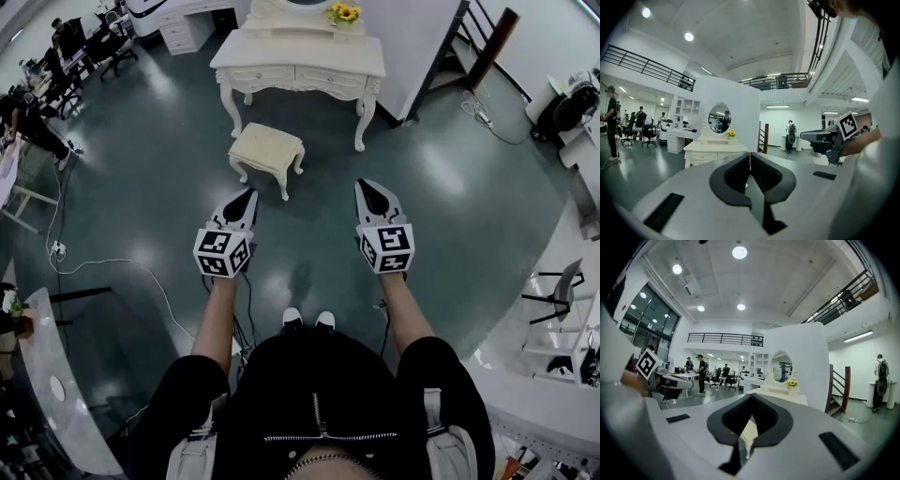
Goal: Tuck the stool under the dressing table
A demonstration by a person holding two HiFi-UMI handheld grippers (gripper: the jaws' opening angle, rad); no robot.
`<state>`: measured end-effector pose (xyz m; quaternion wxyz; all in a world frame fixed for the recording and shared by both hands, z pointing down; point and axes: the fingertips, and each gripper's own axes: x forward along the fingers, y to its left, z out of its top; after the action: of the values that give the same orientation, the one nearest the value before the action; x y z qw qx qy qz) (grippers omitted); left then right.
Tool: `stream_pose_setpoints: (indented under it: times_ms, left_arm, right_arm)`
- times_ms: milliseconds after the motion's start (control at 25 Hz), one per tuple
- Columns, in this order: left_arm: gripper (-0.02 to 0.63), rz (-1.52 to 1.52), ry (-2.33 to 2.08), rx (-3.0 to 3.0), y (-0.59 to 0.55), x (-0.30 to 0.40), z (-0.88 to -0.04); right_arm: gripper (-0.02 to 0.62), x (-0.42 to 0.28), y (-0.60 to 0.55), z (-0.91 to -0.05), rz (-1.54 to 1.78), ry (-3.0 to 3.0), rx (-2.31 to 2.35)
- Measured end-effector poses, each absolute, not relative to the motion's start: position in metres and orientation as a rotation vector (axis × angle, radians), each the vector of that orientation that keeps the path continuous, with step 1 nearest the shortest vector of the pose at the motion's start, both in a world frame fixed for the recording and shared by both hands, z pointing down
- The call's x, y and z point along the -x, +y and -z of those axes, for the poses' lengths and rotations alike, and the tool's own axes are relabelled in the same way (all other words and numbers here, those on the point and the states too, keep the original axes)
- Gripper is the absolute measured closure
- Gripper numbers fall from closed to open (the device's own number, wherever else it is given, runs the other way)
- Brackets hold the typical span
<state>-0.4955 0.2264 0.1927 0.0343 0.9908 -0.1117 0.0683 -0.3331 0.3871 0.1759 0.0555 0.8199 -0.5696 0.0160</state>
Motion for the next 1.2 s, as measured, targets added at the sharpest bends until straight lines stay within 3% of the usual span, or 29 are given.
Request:
stream_pose_setpoints:
  times_ms: [880,1200]
  left_arm:
    - [0.584,-0.257,-0.392,-3.033,0.275,0.473,-0.209]
    - [0.584,-0.264,-0.397,-3.021,0.249,0.428,-0.221]
  right_arm:
    - [0.592,0.309,0.427,-0.191,-0.051,-1.816,-2.476]
    - [0.592,0.27,0.405,-0.203,-0.089,-1.82,-2.473]
